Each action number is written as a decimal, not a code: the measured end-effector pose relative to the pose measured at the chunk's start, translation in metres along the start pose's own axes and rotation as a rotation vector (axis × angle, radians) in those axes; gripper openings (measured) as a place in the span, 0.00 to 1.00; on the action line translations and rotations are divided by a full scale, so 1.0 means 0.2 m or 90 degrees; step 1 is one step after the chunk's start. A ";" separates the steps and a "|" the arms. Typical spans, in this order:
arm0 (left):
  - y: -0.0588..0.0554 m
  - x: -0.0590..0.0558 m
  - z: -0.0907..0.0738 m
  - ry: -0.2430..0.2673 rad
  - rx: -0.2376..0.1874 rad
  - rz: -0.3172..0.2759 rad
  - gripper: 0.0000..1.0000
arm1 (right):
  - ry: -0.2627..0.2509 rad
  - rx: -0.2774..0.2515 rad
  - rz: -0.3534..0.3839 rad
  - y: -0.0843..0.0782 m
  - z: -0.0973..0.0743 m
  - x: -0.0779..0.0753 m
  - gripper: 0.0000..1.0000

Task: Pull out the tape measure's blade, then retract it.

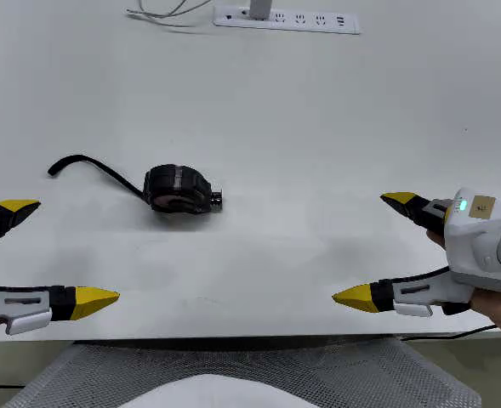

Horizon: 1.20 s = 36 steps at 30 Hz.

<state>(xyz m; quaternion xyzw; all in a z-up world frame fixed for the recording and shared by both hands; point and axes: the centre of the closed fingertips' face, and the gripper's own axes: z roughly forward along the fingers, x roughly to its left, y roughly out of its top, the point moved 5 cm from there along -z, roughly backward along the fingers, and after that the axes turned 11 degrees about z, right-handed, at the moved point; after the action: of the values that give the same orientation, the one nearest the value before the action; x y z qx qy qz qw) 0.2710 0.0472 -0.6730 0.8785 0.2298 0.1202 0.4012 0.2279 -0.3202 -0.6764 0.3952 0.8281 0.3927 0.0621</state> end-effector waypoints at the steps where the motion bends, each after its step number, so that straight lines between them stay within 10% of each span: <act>1: 0.00 0.00 0.00 -0.001 0.000 0.000 0.99 | 0.000 -0.001 0.000 0.00 0.00 0.00 0.98; 36: 0.09 0.05 0.15 -0.040 0.003 0.042 0.90 | 0.028 0.011 -0.032 0.07 0.11 -0.08 0.90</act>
<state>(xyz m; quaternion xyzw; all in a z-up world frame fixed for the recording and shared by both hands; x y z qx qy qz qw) 0.2977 0.0228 -0.6772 0.8900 0.1882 0.1054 0.4017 0.2555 -0.3129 -0.6855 0.3659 0.8424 0.3923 0.0507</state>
